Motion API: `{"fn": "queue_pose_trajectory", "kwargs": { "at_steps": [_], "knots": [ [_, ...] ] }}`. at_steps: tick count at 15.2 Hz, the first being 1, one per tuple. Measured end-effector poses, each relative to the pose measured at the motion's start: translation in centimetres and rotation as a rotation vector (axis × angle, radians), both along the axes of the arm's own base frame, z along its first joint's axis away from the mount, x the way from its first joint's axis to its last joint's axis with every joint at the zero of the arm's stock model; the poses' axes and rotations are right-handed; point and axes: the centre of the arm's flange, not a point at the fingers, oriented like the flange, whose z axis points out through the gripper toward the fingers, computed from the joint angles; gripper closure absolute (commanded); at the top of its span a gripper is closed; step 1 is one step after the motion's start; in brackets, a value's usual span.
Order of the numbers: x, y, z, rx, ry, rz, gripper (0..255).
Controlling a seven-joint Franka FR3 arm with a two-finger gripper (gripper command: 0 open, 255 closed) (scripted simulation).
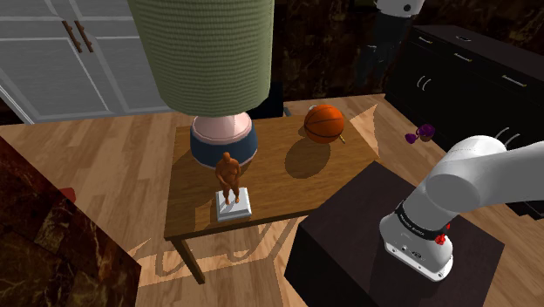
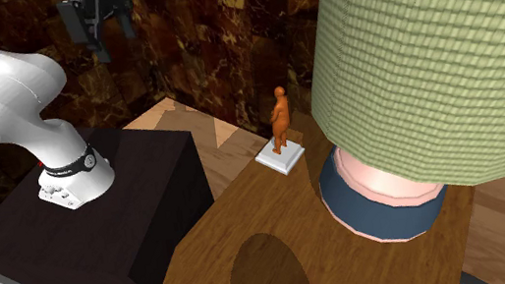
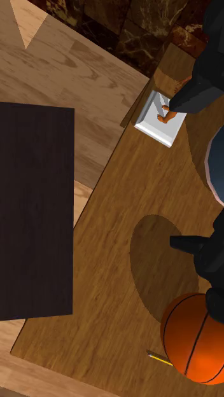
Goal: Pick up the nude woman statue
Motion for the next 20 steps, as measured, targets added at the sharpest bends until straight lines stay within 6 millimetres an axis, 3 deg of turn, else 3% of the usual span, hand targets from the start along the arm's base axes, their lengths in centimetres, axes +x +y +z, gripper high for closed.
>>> {"fn": "queue_pose_trajectory", "kwargs": {
  "at_steps": [2, 6, 20],
  "knots": [
    [0.4, 0.3, -0.4, 0.000, 0.001, 0.001, 0],
    [3.2, 3.2, -2.7, 0.002, 0.007, 0.012, 0],
    [13.8, 14.3, -13.2, 0.009, 0.025, 0.049, 0]
  ]
}}
